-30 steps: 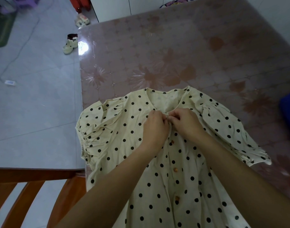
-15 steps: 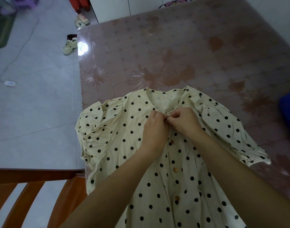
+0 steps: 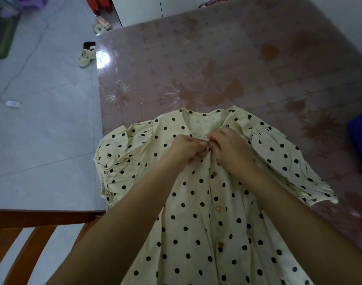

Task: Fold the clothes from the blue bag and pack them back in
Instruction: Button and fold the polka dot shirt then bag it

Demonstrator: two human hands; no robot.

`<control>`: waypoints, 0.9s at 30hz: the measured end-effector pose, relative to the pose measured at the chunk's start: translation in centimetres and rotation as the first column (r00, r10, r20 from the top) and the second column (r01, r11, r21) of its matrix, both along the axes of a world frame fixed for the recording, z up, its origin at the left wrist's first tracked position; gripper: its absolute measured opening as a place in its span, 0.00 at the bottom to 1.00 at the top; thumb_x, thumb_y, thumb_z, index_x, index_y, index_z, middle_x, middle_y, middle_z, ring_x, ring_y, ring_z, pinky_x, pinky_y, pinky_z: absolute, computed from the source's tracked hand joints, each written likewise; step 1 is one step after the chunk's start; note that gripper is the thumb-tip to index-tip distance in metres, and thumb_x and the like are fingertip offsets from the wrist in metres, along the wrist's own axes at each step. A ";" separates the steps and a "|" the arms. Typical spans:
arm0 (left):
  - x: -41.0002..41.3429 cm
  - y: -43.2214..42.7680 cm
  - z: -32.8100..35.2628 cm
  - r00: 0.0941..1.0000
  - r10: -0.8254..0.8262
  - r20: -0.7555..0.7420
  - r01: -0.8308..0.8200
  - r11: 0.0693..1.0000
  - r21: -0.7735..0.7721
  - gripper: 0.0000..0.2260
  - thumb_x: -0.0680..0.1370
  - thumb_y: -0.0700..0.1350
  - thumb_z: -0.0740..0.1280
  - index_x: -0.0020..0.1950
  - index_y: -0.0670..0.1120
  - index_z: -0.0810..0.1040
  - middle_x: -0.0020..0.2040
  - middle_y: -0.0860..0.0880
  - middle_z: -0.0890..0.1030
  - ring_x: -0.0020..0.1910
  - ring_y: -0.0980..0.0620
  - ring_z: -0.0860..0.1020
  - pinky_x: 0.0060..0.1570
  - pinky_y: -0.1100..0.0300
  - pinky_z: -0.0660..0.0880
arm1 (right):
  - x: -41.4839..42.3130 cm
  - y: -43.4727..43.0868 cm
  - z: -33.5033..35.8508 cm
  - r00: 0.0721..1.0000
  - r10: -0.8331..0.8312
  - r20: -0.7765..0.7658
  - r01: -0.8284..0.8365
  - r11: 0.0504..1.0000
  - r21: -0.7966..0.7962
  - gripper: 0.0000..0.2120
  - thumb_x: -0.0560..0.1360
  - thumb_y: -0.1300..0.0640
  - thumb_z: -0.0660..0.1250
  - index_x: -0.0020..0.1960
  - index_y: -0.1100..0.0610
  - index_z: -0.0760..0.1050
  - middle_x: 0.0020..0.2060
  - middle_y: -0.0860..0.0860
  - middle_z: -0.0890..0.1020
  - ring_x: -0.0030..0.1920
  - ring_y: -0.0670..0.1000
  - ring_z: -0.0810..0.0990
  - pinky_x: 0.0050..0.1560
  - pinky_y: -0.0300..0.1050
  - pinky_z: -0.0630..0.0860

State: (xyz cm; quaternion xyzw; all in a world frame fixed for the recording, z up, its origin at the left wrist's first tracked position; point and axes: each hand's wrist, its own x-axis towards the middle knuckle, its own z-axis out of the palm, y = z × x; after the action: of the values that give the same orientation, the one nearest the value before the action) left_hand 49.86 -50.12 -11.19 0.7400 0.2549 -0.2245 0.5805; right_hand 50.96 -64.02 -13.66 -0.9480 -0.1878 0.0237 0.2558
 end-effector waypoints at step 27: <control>-6.7 -2.8 -1.3 0.916 -0.388 0.102 0.226 0.709 0.668 0.09 0.73 0.46 0.68 0.41 0.40 0.76 0.39 0.46 0.77 0.41 0.48 0.76 0.36 0.59 0.71 | -5.3 -1.8 1.2 0.923 -0.080 -0.377 0.036 0.992 -0.123 0.07 0.77 0.52 0.63 0.50 0.53 0.77 0.50 0.48 0.77 0.47 0.48 0.77 0.50 0.47 0.76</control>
State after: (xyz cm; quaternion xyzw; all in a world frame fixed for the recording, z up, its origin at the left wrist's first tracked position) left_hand 43.17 -52.89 -12.45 0.9466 0.1182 -0.1281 0.2711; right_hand 45.69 -65.78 -12.44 -0.9434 -0.1049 0.2107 0.2338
